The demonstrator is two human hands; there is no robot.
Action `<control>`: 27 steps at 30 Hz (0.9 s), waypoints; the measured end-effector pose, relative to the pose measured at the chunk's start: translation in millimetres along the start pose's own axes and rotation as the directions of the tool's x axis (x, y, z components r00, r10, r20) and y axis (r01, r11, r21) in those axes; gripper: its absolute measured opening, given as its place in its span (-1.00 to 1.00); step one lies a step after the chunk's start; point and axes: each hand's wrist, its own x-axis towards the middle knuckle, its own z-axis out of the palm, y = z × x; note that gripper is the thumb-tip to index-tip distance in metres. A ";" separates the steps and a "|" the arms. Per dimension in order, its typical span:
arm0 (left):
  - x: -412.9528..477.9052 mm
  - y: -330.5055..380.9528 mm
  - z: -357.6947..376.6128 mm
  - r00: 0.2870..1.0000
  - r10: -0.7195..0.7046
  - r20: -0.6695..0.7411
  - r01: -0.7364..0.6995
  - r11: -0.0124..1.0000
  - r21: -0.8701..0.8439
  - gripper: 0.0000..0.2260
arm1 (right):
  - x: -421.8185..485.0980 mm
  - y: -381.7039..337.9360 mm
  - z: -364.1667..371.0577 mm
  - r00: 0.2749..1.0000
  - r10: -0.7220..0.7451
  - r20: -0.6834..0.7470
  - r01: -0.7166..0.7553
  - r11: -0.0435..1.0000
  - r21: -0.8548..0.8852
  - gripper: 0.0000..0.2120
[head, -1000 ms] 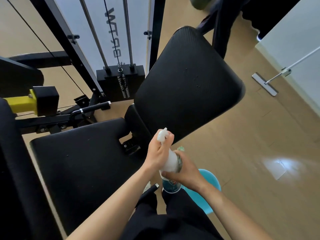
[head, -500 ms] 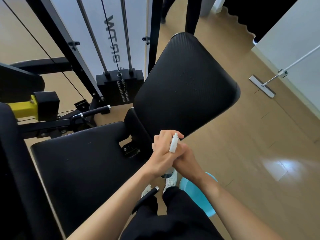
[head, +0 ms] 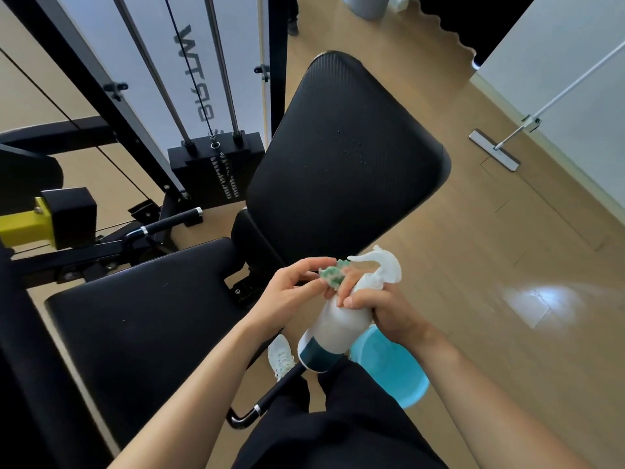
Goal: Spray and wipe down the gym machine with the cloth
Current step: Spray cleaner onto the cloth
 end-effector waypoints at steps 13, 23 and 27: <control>8.6 0.2 -7.7 0.964 -0.057 -0.258 -0.014 0.965 -0.263 -0.84 | -14.7 11.5 -5.8 0.957 -0.003 -0.291 0.031 0.995 0.092 -0.97; 5.5 29.1 -11.2 0.997 0.043 -0.070 -0.062 0.949 -0.308 -0.90 | -8.4 2.3 -11.7 0.883 0.025 -0.468 -0.083 0.991 -0.104 -0.80; 4.4 39.4 -18.5 0.992 0.117 0.050 -0.089 0.920 -0.382 -0.92 | 1.7 6.6 -4.6 0.916 -0.005 -0.401 -0.045 0.992 -0.117 -0.76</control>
